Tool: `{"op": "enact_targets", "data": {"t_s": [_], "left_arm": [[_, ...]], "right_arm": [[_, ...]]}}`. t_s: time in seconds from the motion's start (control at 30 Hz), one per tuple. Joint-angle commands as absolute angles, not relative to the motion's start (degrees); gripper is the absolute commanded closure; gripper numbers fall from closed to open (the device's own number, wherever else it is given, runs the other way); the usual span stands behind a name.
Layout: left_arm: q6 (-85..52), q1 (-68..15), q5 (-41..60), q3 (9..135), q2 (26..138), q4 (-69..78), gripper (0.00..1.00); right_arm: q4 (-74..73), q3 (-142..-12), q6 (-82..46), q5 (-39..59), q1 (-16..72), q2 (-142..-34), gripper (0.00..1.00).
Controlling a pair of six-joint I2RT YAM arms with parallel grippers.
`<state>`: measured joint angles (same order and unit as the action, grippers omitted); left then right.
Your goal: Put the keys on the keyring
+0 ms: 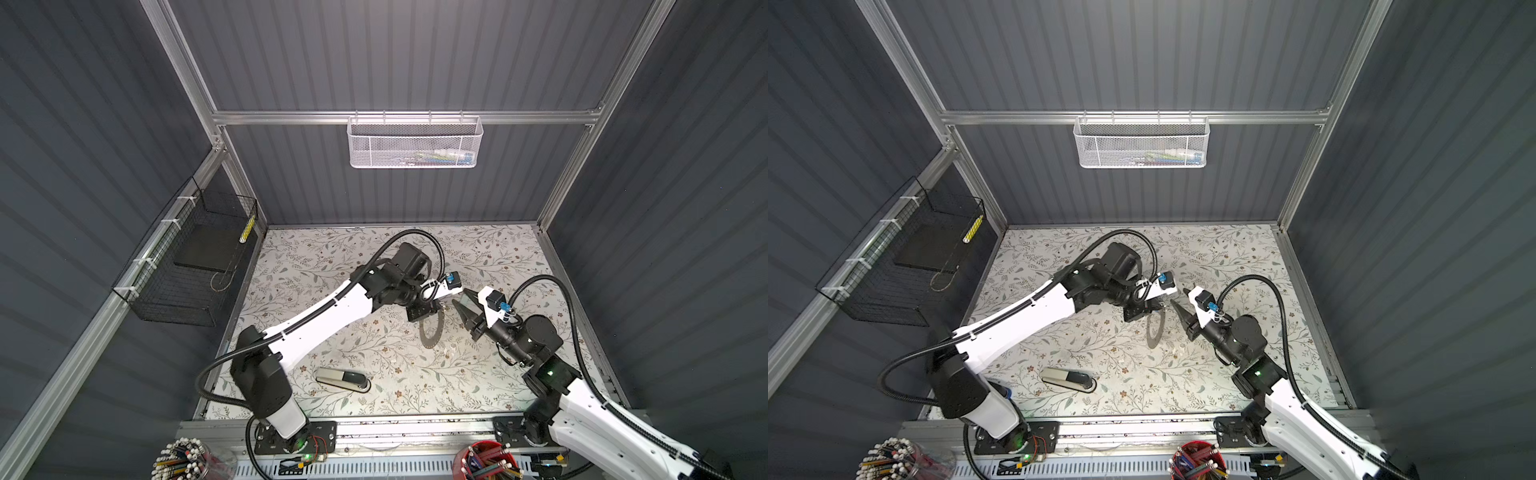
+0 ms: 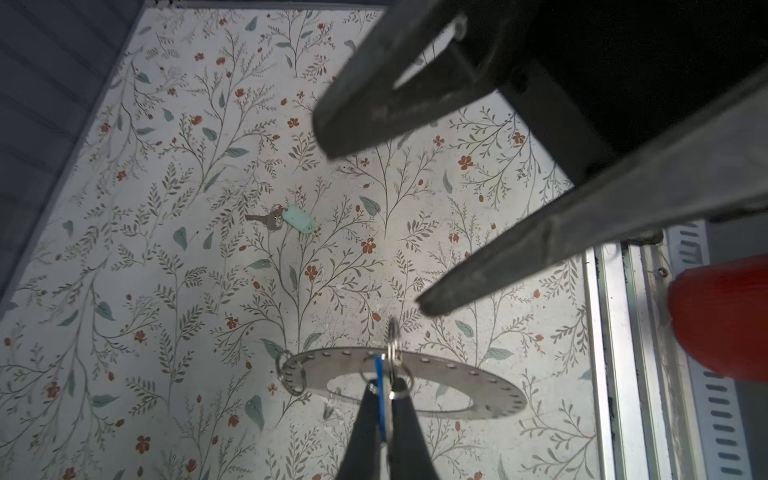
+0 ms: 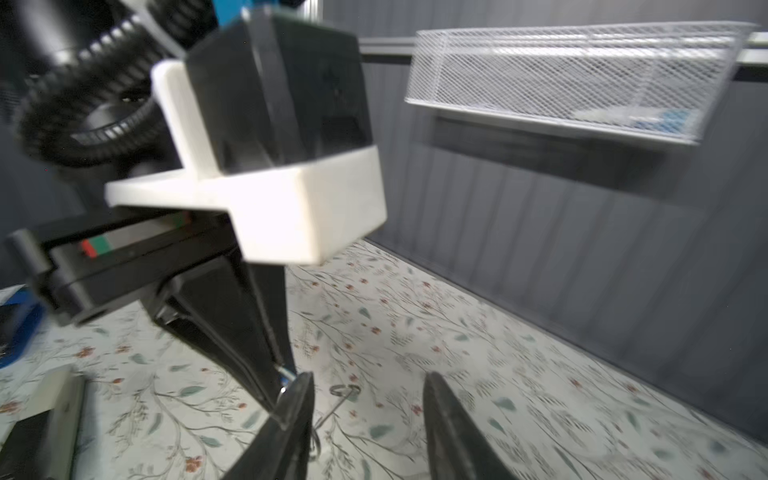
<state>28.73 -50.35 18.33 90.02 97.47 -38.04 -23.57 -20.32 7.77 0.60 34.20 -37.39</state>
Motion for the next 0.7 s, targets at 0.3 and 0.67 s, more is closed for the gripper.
{"op": "enact_targets", "data": {"t_s": [0.3,0.67], "left_arm": [[29.07,-46.07,20.65,86.64,108.08,-31.74,1.00],[35.55,-42.57,8.64,76.88,112.16,-35.15,1.00]], "right_arm": [[-10.63,-16.50,2.18,-28.00,31.64,-27.75,0.40],[-15.11,-16.03,1.19,-24.72,31.55,-35.20,0.37]]}}
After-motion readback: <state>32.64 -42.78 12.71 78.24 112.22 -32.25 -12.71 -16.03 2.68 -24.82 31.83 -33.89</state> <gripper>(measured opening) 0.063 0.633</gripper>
